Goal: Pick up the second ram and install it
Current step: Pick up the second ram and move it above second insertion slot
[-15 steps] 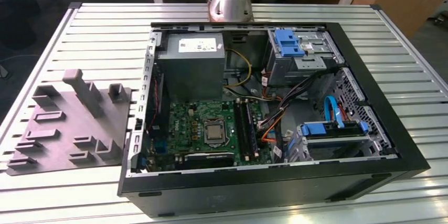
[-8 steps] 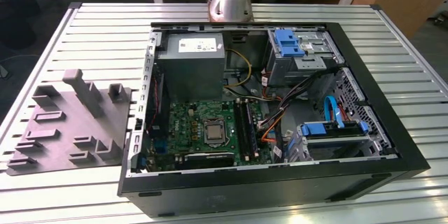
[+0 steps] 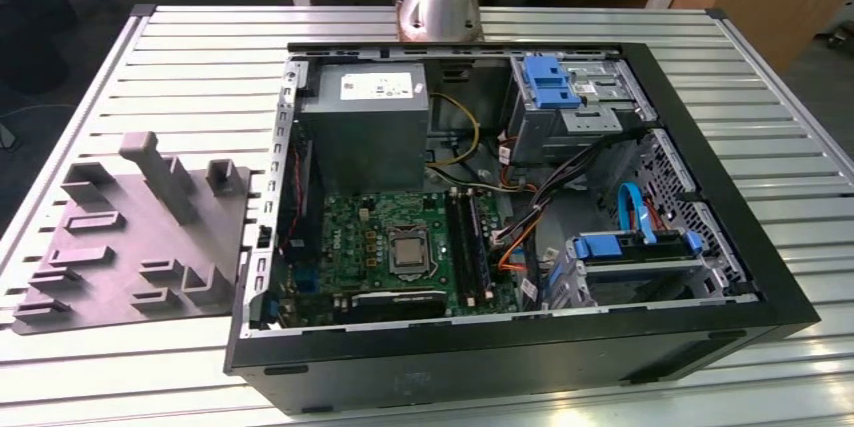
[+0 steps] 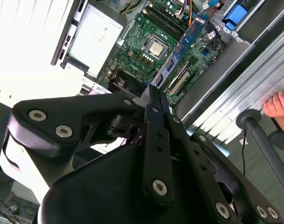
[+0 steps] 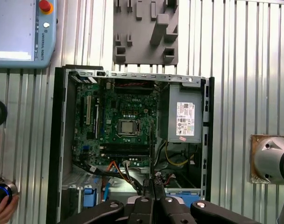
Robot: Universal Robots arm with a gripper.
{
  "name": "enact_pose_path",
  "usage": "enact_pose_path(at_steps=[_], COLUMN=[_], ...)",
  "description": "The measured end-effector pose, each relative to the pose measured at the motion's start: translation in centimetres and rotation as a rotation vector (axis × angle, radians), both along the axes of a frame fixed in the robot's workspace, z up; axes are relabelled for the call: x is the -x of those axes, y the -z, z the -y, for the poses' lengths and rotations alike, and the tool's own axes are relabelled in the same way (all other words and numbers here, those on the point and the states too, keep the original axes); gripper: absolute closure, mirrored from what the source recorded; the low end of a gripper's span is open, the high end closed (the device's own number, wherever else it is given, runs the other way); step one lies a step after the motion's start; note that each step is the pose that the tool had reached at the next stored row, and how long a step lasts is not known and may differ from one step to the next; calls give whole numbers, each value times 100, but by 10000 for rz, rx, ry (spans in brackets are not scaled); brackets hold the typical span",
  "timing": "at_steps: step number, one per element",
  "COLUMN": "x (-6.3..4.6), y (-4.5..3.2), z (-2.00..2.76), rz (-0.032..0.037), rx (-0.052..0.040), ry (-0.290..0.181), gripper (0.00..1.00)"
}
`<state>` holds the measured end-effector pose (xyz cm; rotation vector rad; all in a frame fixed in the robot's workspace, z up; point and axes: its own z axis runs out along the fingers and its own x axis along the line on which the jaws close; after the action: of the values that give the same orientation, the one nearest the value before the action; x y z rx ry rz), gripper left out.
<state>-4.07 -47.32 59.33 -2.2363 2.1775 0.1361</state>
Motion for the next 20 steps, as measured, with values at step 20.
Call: enact_pose_path(at_steps=[20], x=[0], y=[53], z=[0], rz=[0], rx=[2], ry=[0], gripper=[89])
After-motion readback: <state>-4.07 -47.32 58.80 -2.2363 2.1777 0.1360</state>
